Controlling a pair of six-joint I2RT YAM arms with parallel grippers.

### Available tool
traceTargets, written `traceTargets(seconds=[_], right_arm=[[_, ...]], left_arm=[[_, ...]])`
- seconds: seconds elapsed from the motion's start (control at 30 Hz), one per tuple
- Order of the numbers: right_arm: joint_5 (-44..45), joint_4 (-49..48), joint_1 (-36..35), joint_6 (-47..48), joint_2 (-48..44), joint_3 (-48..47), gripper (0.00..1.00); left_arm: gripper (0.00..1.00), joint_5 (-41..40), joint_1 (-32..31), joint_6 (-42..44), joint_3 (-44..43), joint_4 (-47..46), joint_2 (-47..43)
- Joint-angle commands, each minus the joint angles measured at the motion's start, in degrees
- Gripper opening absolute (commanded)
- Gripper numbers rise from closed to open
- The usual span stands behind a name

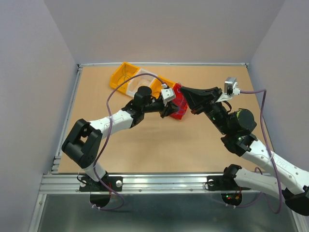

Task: Untangle the cables

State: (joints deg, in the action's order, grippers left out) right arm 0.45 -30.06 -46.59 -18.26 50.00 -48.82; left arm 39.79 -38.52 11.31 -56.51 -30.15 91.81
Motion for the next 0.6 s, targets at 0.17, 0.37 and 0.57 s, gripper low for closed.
traceTargets(seconds=[0.17, 0.37, 0.57], right_arm=[[-1.07, -2.19, -0.26, 0.07, -3.93, -0.67, 0.0], [1.74, -0.18, -0.26, 0.07, -9.11, 4.24, 0.01], [6.22, -0.34, -0.26, -3.09, -14.49, 14.88, 0.01]], left_arm=[[0.0, 3.27, -0.15, 2.57, -1.06, -2.46, 0.3], [0.0, 2.75, 0.64, 2.14, -0.79, -2.19, -0.49], [0.0, 3.44, 7.75, -2.51, -0.62, -2.19, -6.29]])
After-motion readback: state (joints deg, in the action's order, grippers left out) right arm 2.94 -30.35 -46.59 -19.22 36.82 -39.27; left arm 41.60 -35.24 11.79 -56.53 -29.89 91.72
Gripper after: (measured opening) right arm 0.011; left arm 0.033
